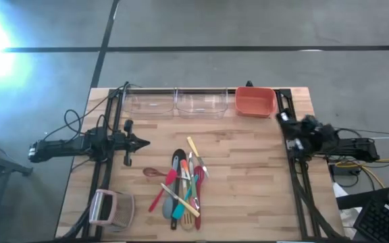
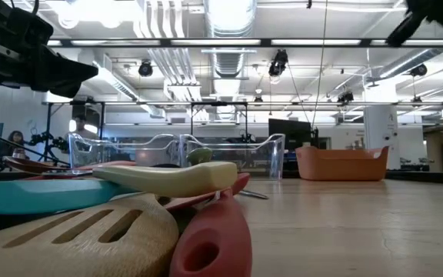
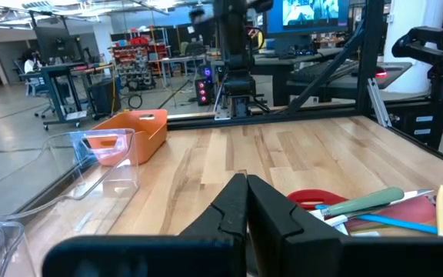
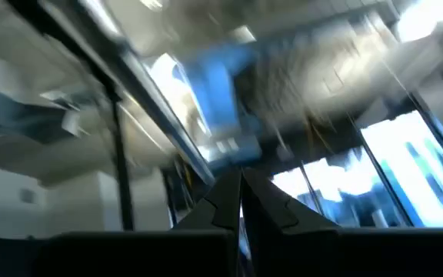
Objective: Pick & Place Kitchen Items
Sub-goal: Put the blue knife into the orange bin
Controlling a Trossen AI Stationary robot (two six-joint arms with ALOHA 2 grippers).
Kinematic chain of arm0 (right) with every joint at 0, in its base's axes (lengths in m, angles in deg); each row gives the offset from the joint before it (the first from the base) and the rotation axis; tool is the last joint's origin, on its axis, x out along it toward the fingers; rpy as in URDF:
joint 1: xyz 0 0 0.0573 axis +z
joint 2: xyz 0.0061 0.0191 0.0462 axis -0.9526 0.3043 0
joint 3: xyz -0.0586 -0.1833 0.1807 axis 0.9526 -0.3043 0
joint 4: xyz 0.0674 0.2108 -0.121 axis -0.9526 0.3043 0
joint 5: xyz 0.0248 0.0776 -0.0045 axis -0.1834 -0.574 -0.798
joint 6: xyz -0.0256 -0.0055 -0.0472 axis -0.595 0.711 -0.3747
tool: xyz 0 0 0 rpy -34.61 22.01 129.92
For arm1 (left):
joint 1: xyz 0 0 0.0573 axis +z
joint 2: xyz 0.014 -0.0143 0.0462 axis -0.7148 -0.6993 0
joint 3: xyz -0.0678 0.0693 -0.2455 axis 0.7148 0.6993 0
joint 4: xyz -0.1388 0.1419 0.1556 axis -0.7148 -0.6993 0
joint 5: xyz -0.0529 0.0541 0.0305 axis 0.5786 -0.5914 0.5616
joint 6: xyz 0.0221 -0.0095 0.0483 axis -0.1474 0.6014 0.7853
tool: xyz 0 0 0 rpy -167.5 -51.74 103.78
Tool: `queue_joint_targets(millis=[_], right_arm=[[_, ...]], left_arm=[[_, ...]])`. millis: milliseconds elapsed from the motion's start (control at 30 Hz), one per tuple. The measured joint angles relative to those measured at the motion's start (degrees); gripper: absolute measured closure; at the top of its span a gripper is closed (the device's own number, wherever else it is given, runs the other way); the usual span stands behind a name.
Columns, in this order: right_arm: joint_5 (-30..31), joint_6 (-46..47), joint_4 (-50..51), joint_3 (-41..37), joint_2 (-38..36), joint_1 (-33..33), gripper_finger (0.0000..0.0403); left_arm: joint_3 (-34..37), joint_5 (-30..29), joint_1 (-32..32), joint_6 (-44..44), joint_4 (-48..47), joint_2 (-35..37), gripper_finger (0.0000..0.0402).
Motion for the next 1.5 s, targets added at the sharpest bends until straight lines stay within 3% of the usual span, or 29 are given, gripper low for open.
queue_joint_targets(millis=[67, 167, 433, 733, 967, 1067, 1167, 1267, 1500], right_arm=[[-4.0, -2.9, -3.2, 1.7, 0.6, 0.0, 0.0394], [-7.3, -5.6, 1.5, 8.0, 3.1, 0.0, 0.0394], [-7.8, -15.8, 36.3, 34.8, 23.1, 0.0, 0.0394], [-7.5, -13.1, 65.1, 58.1, 46.6, 0.0, 0.0394], [-7.5, -14.5, 92.7, 75.5, 58.8, 1.3, 0.0394], [-7.5, -12.6, 102.4, 78.4, 61.9, 4.3, 0.0394], [-6.5, -7.0, 104.1, 77.4, 62.7, 9.4, 0.0394], [-0.1, -0.6, 103.0, 75.6, 63.2, 15.9, 0.0394], [19.9, 10.0, 95.6, 71.9, 63.3, 28.0, 0.0394]], left_arm=[[0.0, 0.0, 0.0, 0.0, 0.0, 0.0, 0.039], [0.0, 0.0, 0.0, 0.0, 0.0, 0.0, 0.039], [0.0, 0.0, 0.0, 0.1, 0.0, 0.0, 0.039], [0.0, 0.0, 0.0, 0.2, 0.0, 0.0, 0.039], [0.0, 0.0, 0.0, 0.2, 0.0, 0.0, 0.039], [0.0, 0.0, 0.0, 0.2, 0.0, 0.0, 0.039], [0.0, 0.0, 0.0, 0.1, 0.0, 0.0, 0.039], [0.0, 0.1, 0.0, -0.4, 0.6, 0.0, 0.039], [0.0, 0.8, 0.0, -11.0, 4.4, 0.0, 0.039]])
